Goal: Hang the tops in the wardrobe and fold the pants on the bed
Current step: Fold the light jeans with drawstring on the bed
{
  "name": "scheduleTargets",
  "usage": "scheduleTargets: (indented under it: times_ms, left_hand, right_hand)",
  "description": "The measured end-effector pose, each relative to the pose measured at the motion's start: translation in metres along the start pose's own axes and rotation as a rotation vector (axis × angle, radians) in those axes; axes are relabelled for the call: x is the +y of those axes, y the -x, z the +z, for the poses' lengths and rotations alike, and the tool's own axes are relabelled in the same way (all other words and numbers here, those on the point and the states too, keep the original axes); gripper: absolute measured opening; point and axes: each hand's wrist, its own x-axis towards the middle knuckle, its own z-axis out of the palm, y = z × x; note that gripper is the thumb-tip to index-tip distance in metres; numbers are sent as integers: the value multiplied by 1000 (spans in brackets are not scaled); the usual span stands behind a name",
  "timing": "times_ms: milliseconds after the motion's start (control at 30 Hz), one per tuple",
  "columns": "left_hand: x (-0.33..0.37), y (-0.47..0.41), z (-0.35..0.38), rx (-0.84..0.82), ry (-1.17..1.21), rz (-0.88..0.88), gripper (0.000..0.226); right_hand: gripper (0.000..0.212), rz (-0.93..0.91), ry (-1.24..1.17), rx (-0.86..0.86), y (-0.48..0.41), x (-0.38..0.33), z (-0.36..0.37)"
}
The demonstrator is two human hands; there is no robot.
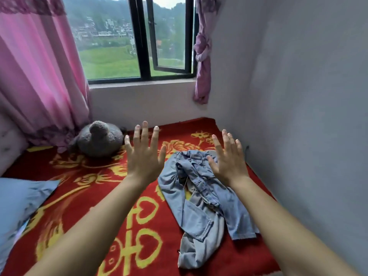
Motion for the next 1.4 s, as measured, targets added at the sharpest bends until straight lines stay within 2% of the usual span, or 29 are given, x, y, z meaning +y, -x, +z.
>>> scheduleTargets:
  times_ms: [300,500,667,833,1033,1100,1200,1300,1367,1400]
  left_hand:
    - [88,-80,152,-228,9,102,64]
    - [132,-77,249,-369,-30,37,64]
    - [140,-49,307,-529,-91,-65,66]
    - [123,6,366,-622,-75,-157,64]
    - [92,102,463,-874,-40,-386,68]
    - [80,124,494,-903,21,-501,73]
    - [63,135,537,-832,249,-782,85]
    - [49,125,573,-685,429,-1076,90]
    - [38,113,589,-620,508,-1178,79]
    - [33,107,594,-601,547,-1171,64]
  right_hand:
    - [71,135,-38,-110,-37,119,107]
    - [75,123,-113,-285,-57,183,208]
    - [73,87,-164,-421,-53,203,280]
    - [73,22,-225,-540,-17,188,355]
    - [74,-20,-306,-658,69,142,452]
    - [76,-27,-319,-718,95,123,480]
    - [77,-30,-324,-799,125,99,510]
    - [66,-91,-353,-893,154,70,516]
    - [59,-131,-456,-956,170,43,510]
    - [56,-137,-491,-966,174,30,505]
